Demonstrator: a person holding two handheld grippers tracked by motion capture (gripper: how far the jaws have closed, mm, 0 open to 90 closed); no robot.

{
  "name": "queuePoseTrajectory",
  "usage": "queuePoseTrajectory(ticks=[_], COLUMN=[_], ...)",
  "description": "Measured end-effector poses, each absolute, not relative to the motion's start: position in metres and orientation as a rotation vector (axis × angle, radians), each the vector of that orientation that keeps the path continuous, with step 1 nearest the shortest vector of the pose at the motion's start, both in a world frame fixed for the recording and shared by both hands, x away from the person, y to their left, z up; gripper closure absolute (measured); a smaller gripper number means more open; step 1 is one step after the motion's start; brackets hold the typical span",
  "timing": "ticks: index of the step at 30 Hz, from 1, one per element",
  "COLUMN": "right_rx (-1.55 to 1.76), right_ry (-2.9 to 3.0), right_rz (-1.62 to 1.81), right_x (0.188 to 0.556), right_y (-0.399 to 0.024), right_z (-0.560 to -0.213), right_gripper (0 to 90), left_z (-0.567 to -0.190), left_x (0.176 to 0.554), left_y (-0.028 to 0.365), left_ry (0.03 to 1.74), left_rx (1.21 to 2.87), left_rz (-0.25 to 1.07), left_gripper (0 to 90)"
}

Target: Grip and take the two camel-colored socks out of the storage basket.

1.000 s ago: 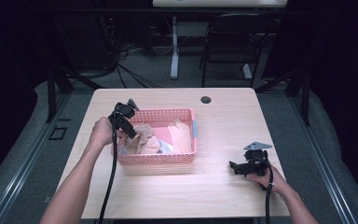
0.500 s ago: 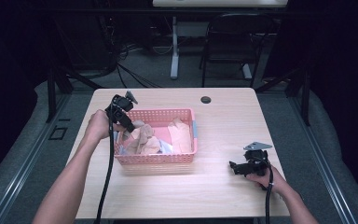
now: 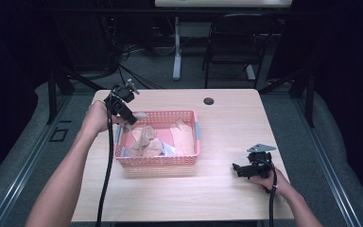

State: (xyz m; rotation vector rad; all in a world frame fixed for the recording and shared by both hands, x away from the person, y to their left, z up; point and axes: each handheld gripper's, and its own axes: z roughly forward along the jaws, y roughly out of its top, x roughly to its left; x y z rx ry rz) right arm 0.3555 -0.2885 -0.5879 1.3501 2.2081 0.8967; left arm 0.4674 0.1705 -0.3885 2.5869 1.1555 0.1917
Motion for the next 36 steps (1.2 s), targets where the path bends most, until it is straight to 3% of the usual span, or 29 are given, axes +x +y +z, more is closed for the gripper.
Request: queuePoseTrajectory(ticks=[10, 36], right_rx=[1.349, 1.357], right_ry=[2.209, 2.2], right_rz=[0.893, 0.899], right_x=[0.356, 0.355], right_y=[-0.289, -0.288], right_z=[-0.588, -0.588], right_gripper=[0.0, 0.0], left_z=[-0.382, -0.377], left_x=[0.465, 0.444], left_y=[0.189, 0.303], left_ry=[1.193, 1.435], left_rx=[2.572, 2.435], left_rz=[0.208, 0.278], left_gripper=[72.3, 71.8])
